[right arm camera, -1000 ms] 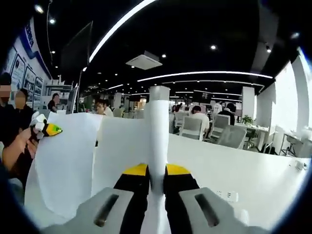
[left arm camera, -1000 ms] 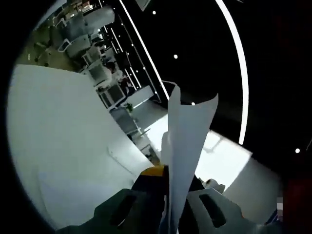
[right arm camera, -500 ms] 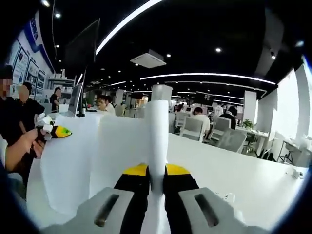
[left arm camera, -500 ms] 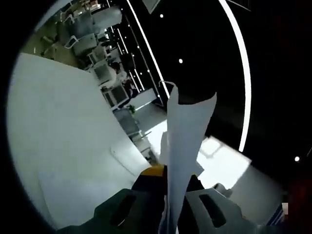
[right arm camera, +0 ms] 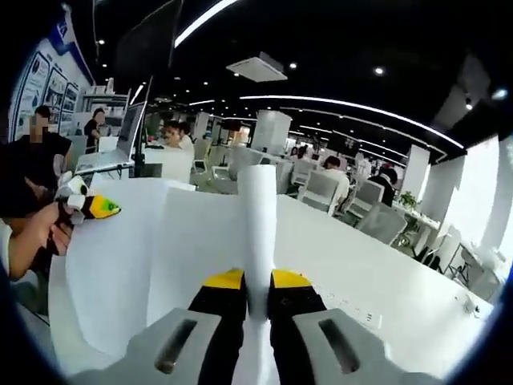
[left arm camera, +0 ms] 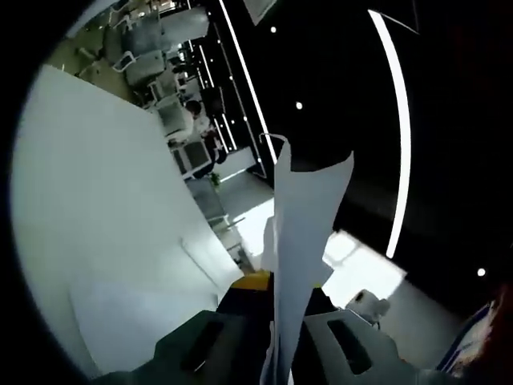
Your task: Organize the stack of printing papers by aligning and flattening the scattered papers on the table
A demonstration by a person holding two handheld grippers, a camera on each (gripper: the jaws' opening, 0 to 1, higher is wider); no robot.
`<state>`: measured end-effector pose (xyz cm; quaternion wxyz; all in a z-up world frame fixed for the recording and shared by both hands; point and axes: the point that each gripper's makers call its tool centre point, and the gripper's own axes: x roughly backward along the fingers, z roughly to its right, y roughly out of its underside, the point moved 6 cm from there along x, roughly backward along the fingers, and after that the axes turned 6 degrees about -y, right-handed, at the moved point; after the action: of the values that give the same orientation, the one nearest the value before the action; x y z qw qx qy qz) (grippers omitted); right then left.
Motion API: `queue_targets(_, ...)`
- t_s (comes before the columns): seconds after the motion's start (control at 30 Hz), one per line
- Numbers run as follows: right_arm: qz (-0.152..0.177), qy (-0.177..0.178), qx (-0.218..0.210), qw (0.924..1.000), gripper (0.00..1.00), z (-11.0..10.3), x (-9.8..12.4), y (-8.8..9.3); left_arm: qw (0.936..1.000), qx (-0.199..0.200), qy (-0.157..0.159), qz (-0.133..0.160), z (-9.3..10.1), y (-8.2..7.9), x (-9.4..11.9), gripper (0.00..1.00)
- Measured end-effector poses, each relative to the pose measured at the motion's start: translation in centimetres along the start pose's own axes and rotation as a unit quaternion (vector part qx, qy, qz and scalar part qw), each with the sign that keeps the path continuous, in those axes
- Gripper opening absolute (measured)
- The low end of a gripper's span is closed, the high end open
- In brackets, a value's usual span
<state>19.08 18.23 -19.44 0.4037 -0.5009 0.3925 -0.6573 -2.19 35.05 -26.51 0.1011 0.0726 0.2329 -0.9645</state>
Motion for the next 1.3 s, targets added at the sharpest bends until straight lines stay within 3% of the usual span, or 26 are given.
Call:
queue_targets(0.27, -0.018, -0.026, -0.001, 0.9995, 0.06, -1.8, -2.4, 0.3, 0.9999, 0.005, -0.012, 0.001, -1.5, -0.2, 1.7, 0.06)
queue_targets(0.53, -0.033, -0.034, 0.003, 0.9989, 0.06, -2.6, -3.3, 0.3, 0.9999, 0.012, -0.012, -0.004, -2.4, 0.0, 1.6, 0.06)
queue_targets(0.97, -0.043, -0.035, 0.004, 0.9985, 0.06, -3.3, -3.4, 0.7, 0.9998, 0.013, -0.008, -0.016, -2.1, 0.9, 1.5, 0.06)
queue_targets(1.3, -0.035, -0.035, 0.002, 0.9988, 0.06, -3.3, -3.1, 0.4, 0.9994, 0.014, -0.025, -0.019, -2.3, 1.5, 2.0, 0.06)
